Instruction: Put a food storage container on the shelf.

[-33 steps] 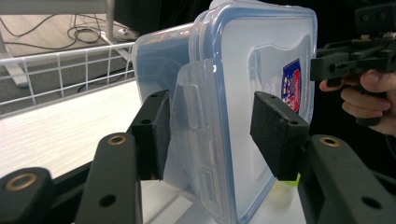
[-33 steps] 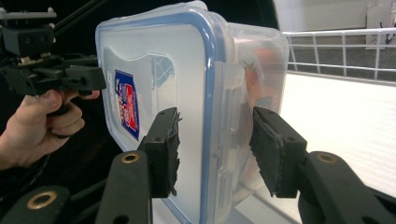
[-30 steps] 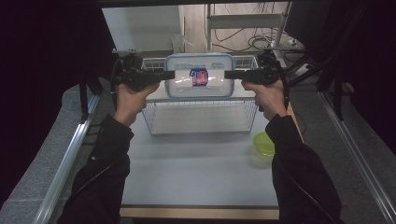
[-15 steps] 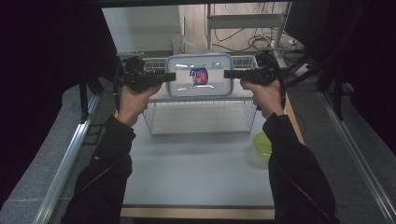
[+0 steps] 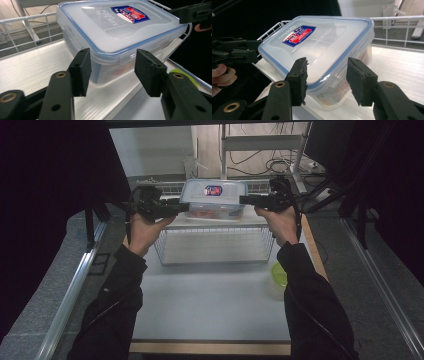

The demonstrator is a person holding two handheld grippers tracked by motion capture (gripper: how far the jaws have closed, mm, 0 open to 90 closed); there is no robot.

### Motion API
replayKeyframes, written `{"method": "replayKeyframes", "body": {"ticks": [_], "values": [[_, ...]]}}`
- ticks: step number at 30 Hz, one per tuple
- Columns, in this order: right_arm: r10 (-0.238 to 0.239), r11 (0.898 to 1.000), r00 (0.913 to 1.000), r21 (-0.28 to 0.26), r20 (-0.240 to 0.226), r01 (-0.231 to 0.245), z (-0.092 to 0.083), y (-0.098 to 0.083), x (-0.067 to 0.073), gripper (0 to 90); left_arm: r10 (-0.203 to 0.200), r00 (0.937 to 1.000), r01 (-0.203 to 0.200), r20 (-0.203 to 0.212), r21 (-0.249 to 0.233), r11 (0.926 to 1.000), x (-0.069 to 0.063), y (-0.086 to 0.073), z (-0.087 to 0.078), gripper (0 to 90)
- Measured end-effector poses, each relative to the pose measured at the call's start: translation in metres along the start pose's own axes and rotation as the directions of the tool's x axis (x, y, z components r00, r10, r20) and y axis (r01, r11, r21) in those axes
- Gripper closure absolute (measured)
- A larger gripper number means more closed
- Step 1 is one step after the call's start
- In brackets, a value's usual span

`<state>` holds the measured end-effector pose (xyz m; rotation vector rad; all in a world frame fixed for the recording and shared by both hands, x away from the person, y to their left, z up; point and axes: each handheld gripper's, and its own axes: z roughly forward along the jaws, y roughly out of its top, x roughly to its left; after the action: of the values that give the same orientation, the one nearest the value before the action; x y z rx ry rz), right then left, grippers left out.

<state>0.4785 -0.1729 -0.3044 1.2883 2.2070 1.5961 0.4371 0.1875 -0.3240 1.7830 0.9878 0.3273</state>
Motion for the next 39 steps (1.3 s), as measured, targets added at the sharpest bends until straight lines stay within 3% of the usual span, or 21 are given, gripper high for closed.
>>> {"method": "replayKeyframes", "body": {"ticks": [5,8,11,13,17,22,26,30,33,39], "values": [[-0.080,0.997,0.9946,-0.015,0.067,0.081,-0.007,-0.002,0.008,58.0,0.018,0.9998,-0.018,-0.005,-0.027,0.9995,-0.001,-0.002,-0.007,44.0],[-0.105,0.994,0.9925,-0.037,0.064,0.107,-0.017,-0.007,0.014,70.6,0.027,0.9996,-0.028,-0.007,-0.047,0.9985,0.000,-0.005,-0.014,45.7],[-0.167,0.985,0.9828,-0.038,0.079,0.171,-0.021,-0.020,0.023,83.6,0.025,0.9997,-0.025,-0.005,-0.050,0.9984,0.001,-0.012,-0.016,54.8],[-0.206,0.978,0.9767,0.000,0.060,0.207,-0.016,-0.031,0.028,87.5,0.020,0.9997,-0.021,-0.014,-0.043,0.9989,0.002,-0.015,-0.014,64.3],[-0.248,0.968,0.9663,0.055,0.069,0.245,-0.001,-0.040,0.030,88.7,0.010,0.9998,-0.010,-0.017,-0.017,0.9998,0.001,-0.020,-0.003,74.1],[-0.239,0.970,0.9668,0.059,0.089,0.235,0.005,-0.037,0.024,89.3,0.021,0.9993,-0.021,-0.032,-0.007,0.9997,-0.002,-0.020,0.006,74.5],[-0.202,0.979,0.9757,0.047,0.085,0.198,0.006,-0.036,0.017,89.2,0.013,0.9990,-0.014,-0.042,-0.009,0.9999,-0.002,-0.020,0.010,73.5],[-0.190,0.981,0.9777,0.049,0.089,0.186,0.005,-0.036,0.014,87.5,0.040,0.9986,-0.040,-0.035,-0.013,0.9991,-0.006,-0.023,0.008,72.6],[-0.175,0.984,0.9817,0.036,0.075,0.173,0.001,-0.039,0.013,82.5,0.056,0.9979,-0.056,-0.032,-0.022,0.9982,-0.009,-0.026,0.003,67.7],[-0.184,0.983,0.9814,0.030,0.053,0.183,-0.006,-0.049,0.017,66.6,0.099,0.9949,-0.100,-0.018,-0.030,0.9946,-0.020,-0.043,-0.006,52.6]]}}
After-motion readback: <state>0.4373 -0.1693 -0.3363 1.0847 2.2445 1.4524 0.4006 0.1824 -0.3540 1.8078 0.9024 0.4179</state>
